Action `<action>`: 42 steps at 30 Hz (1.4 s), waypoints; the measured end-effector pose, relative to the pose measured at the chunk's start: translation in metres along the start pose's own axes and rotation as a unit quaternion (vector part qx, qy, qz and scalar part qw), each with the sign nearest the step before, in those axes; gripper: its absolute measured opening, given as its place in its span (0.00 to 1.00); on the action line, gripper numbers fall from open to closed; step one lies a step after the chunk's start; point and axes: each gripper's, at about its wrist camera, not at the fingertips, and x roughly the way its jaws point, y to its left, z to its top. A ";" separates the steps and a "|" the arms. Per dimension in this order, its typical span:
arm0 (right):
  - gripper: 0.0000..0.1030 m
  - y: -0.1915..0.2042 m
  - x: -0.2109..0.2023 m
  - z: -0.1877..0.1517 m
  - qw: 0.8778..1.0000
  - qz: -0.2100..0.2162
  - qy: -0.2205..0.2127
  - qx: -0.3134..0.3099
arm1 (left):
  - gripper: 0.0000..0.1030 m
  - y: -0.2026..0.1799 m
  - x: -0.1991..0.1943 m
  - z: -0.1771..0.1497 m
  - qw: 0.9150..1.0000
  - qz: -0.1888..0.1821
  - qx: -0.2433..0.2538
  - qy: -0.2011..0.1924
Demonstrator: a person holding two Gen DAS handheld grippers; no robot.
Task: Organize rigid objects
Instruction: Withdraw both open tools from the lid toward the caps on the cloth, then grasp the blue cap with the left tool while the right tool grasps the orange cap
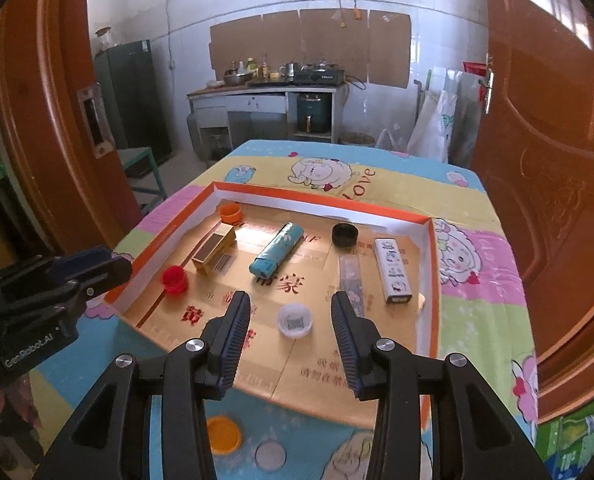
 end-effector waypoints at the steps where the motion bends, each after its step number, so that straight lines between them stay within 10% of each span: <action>1: 0.42 0.001 -0.007 -0.001 1.000 -0.001 -0.003 0.000 | 0.33 -0.001 -0.006 -0.002 1.000 -0.002 0.001 -0.003; 18: 0.42 0.020 -0.100 -0.053 0.999 0.006 -0.048 0.005 | 0.33 -0.034 -0.074 -0.060 0.999 -0.035 0.032 -0.008; 29: 0.42 0.013 -0.114 -0.080 0.999 0.006 -0.044 0.015 | 0.33 -0.089 -0.037 -0.110 0.986 -0.114 0.092 0.079; 42: 0.42 -0.002 -0.098 -0.091 0.999 0.015 -0.023 0.031 | 0.22 -0.090 -0.011 -0.125 0.987 -0.079 0.099 0.103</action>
